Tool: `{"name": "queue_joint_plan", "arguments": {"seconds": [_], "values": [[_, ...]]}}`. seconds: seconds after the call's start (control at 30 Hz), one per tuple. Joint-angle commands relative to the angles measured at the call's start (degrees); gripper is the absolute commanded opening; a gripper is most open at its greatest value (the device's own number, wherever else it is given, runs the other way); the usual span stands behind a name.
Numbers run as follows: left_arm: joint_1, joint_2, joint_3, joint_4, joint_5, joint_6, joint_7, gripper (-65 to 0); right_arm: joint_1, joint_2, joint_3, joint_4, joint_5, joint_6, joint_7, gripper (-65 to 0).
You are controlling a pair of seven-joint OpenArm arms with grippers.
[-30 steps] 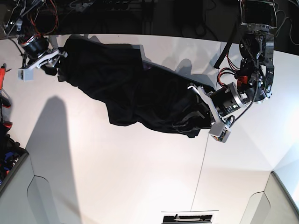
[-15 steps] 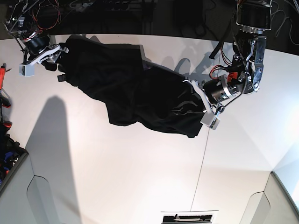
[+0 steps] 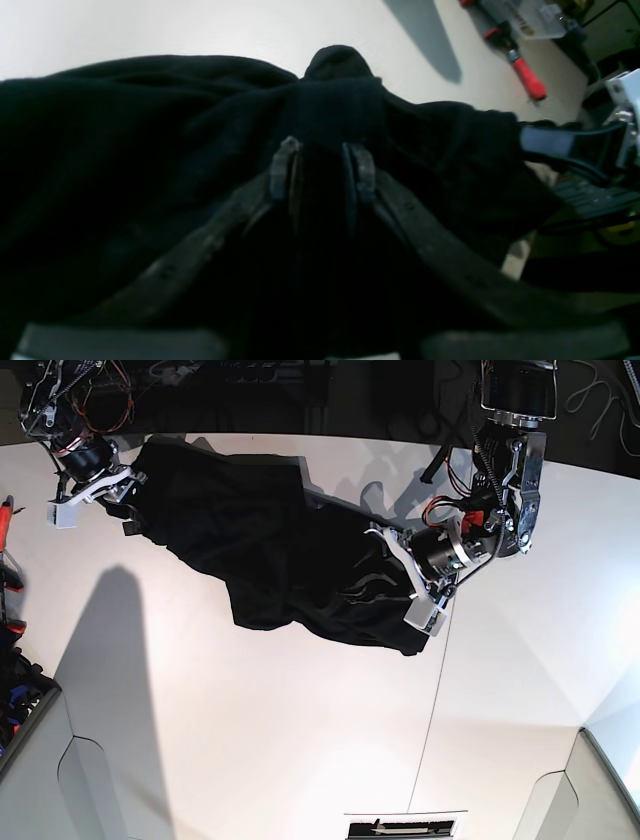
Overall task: Layout the t-shirt on the table in an organized manner, then fold the t-shirt properly
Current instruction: 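Hold the folded end with the left gripper while the right gripper repositions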
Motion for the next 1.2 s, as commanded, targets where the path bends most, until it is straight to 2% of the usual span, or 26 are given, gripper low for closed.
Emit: {"name": "queue_joint_plan", "arguments": {"seconds": [0.0, 0.2, 0.37, 0.57, 0.7, 0.83, 1.17], "values": [[-0.9, -0.2, -0.1, 1.0, -0.2, -0.7, -1.0, -50.4, 0.1, 0.6, 0.2, 2.4, 0.8, 0.3, 0.7, -29.9], [-0.9, -0.7, -0.1, 0.0, 0.6, -0.7, -1.0, -50.4, -0.5, 0.6, 0.1, 12.1, 2.6, 0.3, -1.8, -29.9], [-0.9, -0.7, -0.1, -1.9, 0.6, -0.7, -1.3, -50.4, -1.0, -0.7, -1.2, 13.5, 4.1, 0.3, -3.4, -29.9], [-1.0, -0.6, -0.1, -3.7, 0.5, -0.7, -1.7, -50.4, -4.3, -4.0, -3.7, 13.5, 4.3, 0.3, -3.0, -29.9], [-0.9, -0.7, -0.1, -3.7, 0.5, -0.7, -1.7, -50.4, -4.3, -4.2, -3.7, 13.4, 3.7, 0.2, -2.0, -29.8], [-1.0, -0.6, -0.1, -3.7, 0.5, -0.7, -1.7, -50.4, -4.5, -4.2, -3.7, 12.9, 0.0, -0.7, -2.0, -29.8], [-1.0, -1.6, -0.1, -3.7, 0.4, -0.7, -1.7, -50.4, -4.9, -4.3, -2.4, 12.8, -0.1, -0.9, 1.5, -29.8]]}}
